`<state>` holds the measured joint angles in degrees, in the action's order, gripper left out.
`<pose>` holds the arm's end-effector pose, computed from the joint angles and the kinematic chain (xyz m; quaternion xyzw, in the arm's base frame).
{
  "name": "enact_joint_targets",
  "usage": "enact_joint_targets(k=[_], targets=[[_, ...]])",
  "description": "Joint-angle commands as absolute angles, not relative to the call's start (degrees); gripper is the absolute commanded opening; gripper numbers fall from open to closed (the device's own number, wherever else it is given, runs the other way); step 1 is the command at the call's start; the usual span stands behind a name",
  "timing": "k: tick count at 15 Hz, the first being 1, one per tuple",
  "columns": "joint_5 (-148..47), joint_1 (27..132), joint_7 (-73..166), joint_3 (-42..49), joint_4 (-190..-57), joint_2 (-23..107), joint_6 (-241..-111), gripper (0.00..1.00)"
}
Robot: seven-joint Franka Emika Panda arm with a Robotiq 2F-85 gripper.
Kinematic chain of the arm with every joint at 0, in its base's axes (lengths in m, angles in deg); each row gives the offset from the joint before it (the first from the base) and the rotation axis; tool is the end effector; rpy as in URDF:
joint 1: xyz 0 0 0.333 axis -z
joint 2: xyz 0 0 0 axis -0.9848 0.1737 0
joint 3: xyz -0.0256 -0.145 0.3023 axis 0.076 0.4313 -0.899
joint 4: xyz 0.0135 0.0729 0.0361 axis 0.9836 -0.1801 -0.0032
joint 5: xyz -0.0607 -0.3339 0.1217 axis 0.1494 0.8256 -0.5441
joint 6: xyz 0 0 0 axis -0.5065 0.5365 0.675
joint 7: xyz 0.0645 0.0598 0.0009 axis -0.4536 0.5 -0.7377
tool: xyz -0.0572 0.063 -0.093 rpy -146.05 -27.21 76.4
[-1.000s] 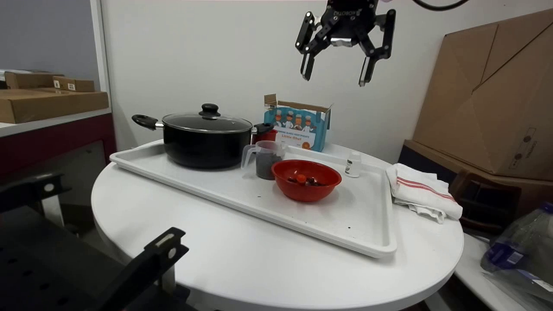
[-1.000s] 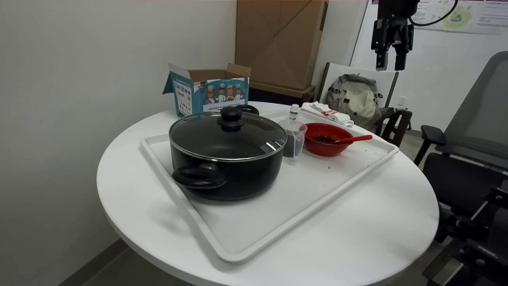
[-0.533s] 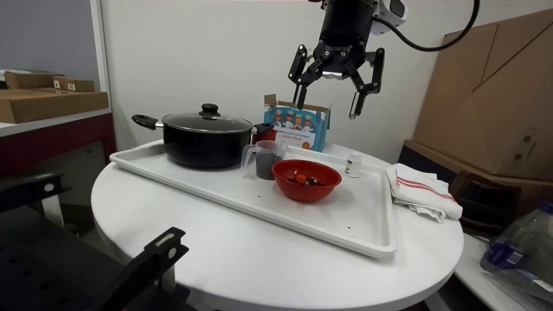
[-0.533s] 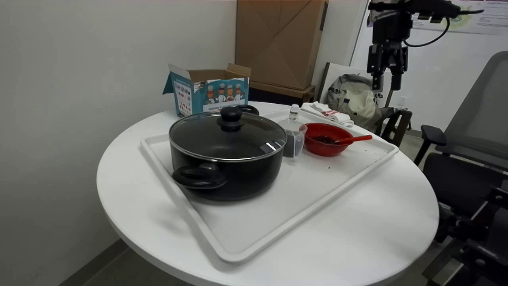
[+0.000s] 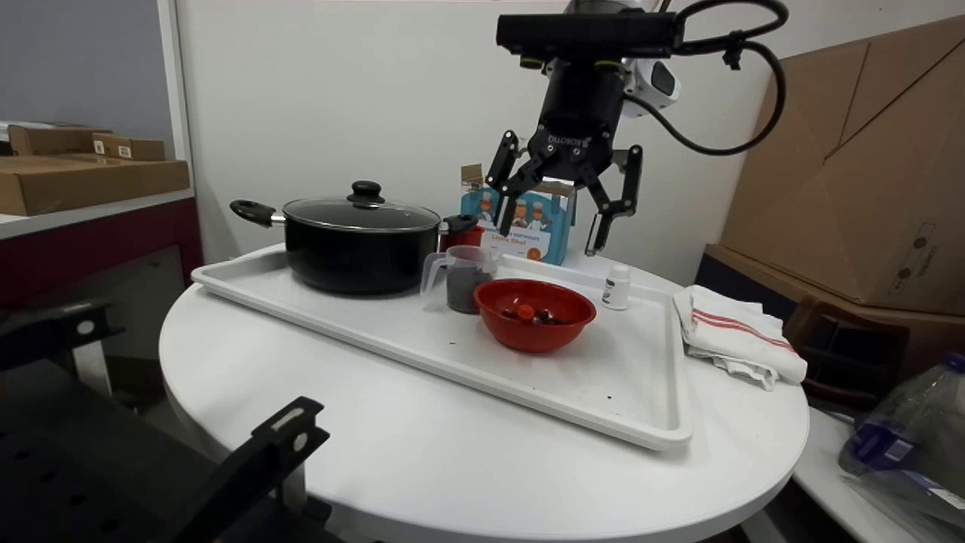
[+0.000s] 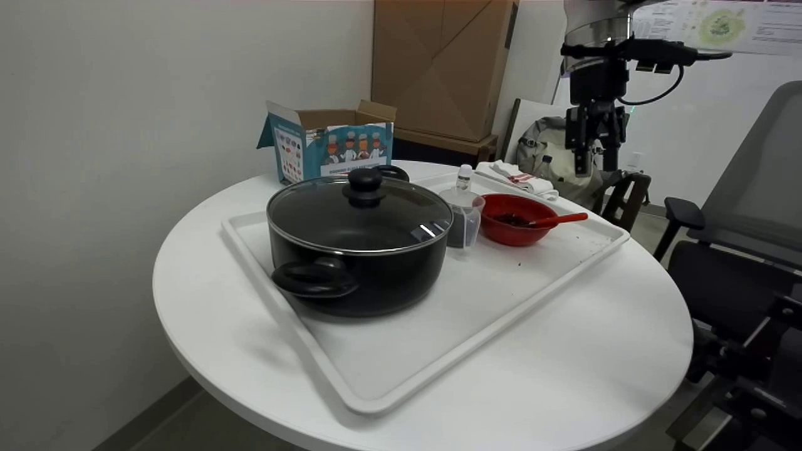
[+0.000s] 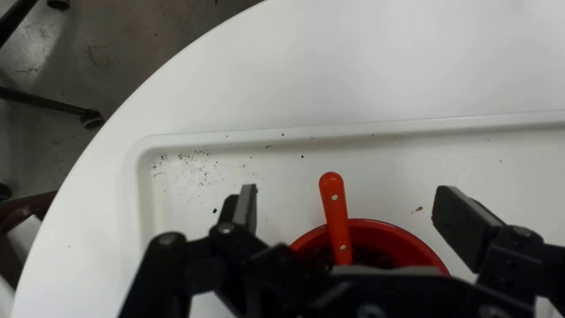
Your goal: Use the spoon to scoop some things from the bowl and put in the jug
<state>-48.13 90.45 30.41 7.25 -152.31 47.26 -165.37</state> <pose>0.4935 -0.1666 0.2424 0.9846 -0.0263 -0.1722 0.0145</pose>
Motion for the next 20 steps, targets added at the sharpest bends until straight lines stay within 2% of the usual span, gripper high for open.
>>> enact_joint_targets(k=[1, 20], targets=[[-47.4, 90.8, 28.9, 6.9, -149.2, 50.7, -164.9, 1.00], [-46.0, 90.6, 25.6, 5.2, -141.4, 61.5, -160.9, 1.00]])
